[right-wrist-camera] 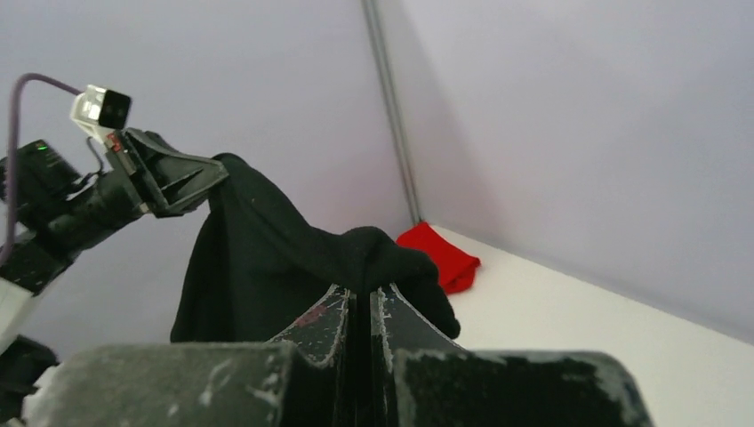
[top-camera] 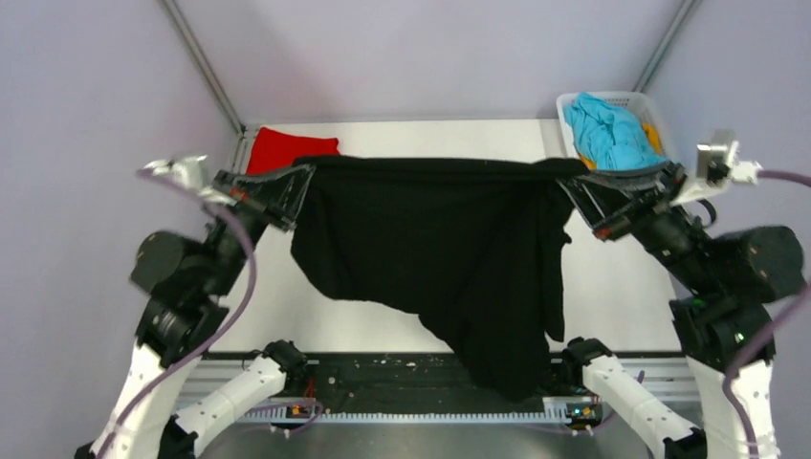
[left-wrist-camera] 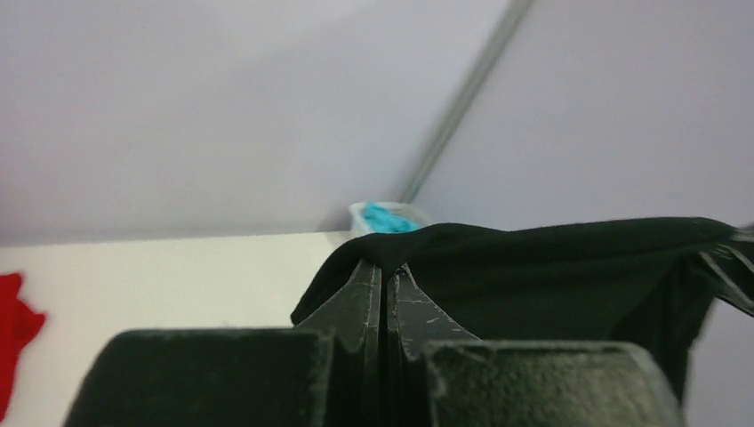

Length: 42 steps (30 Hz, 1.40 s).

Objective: Fold and stack the t-shirts
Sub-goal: Flatten out the tshirt

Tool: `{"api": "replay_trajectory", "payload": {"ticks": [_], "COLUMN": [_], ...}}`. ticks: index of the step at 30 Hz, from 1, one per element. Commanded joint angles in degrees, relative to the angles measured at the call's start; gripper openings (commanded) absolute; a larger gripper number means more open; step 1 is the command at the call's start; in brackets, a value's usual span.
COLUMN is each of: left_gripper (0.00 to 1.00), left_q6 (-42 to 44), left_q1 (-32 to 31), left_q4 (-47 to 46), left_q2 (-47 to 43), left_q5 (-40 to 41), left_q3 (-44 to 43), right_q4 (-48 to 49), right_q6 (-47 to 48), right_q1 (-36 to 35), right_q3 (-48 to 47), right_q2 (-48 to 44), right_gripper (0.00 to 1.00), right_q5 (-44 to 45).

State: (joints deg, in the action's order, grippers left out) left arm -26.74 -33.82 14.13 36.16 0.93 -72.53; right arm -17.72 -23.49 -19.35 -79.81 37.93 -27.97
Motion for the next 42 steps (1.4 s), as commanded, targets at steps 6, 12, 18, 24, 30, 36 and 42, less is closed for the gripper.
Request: {"api": "replay_trajectory", "payload": {"ticks": [6, 12, 18, 24, 30, 36, 42], "left_gripper": [0.15, 0.96, 0.99, 0.99, 0.99, 0.99, 0.99], "left_q6": [-2.59, -5.49, -5.08, -4.79, -5.37, -8.14, -10.1], "left_q1": [6.35, 14.64, 15.04, 15.02, 15.35, 15.64, 15.63], "left_q4": [7.57, 14.39, 14.46, 9.01, 5.83, 4.16, 1.05], "left_q2": [32.3, 58.79, 63.62, 61.44, 66.75, 76.92, 78.75], "left_q5": [32.8, 14.02, 10.52, 4.68, -6.3, -16.93, -17.74], "left_q3": [3.66, -3.72, -5.98, -1.32, -3.64, -8.16, -3.98], "right_q4": [3.44, 8.87, 7.68, 8.84, 23.7, 23.56, 22.65], "right_q6": [8.14, 8.99, 9.65, 6.08, -5.92, -11.16, -15.01], "right_q1": [-0.13, 0.65, 0.57, -1.3, -6.26, -12.55, -12.28], "right_q3": [12.88, 9.47, 4.65, 16.83, 44.18, 56.18, 56.27], "right_q2": [25.83, 51.49, 59.34, 47.23, 27.44, 19.5, 27.8], "right_gripper": [0.01, 0.65, 0.86, 0.97, 0.99, 0.99, 0.99], "right_q5": [38.56, 50.9, 49.15, 39.14, 21.67, 23.55, 34.67]}}
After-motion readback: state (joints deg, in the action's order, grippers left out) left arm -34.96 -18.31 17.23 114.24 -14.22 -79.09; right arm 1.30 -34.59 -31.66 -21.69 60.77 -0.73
